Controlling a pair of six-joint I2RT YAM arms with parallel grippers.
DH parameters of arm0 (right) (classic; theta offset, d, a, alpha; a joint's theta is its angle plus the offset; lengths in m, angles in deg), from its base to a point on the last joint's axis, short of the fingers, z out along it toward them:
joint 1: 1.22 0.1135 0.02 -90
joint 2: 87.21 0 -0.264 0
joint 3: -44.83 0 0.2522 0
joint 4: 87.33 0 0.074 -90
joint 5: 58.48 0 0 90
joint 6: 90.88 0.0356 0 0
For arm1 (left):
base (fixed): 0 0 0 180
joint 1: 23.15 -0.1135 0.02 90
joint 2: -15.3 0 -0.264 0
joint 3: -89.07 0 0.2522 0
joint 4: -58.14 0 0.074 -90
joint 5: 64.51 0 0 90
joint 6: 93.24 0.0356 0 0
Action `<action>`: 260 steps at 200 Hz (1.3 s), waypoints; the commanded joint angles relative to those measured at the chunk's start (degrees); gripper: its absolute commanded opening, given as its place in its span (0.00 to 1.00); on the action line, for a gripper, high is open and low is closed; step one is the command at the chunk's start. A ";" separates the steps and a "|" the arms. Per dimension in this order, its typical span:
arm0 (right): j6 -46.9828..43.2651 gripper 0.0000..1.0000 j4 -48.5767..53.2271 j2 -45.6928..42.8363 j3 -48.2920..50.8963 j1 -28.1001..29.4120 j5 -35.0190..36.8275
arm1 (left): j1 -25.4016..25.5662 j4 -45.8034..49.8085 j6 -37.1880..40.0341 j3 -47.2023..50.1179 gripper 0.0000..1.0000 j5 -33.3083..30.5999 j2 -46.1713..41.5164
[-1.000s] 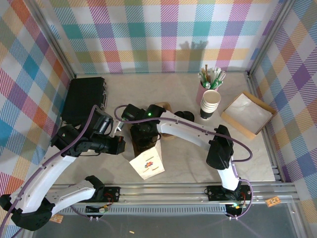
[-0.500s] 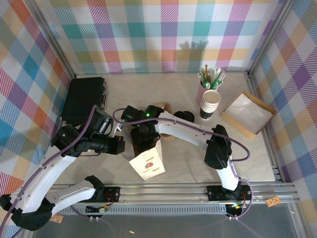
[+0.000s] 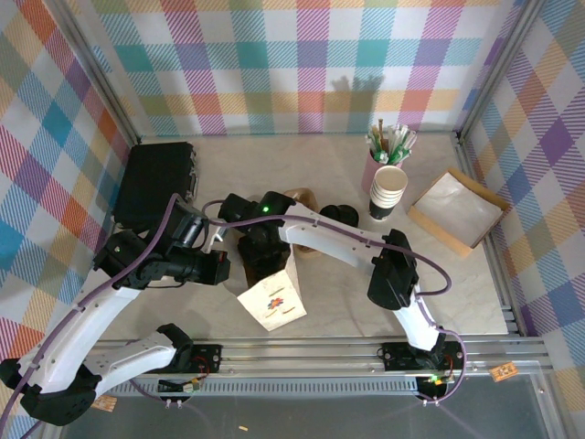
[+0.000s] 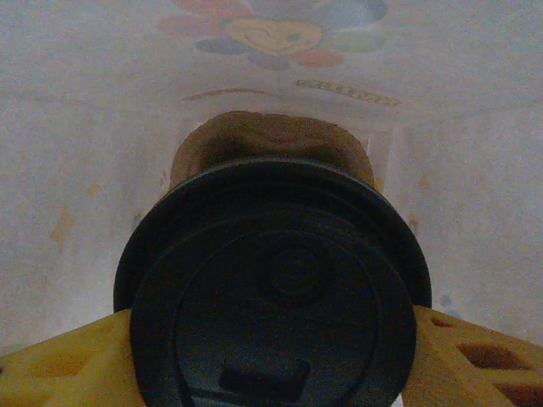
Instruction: Pack the takeout coffee
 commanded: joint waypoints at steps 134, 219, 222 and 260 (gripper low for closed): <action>-3.62 0.37 10.33 4.54 -6.55 -0.31 1.69 | 0.45 4.57 0.08 -3.21 0.00 -4.28 0.37; -5.76 0.56 14.14 5.82 -9.37 -0.51 1.69 | 0.49 3.84 0.08 -4.12 0.37 -5.01 1.86; -5.68 0.56 13.98 5.82 -9.30 -0.49 1.69 | 0.49 3.74 0.04 -4.11 0.38 -4.94 1.82; -4.58 0.65 13.02 5.71 -9.10 -0.43 1.34 | 0.49 3.35 0.39 -4.15 0.42 -4.18 1.62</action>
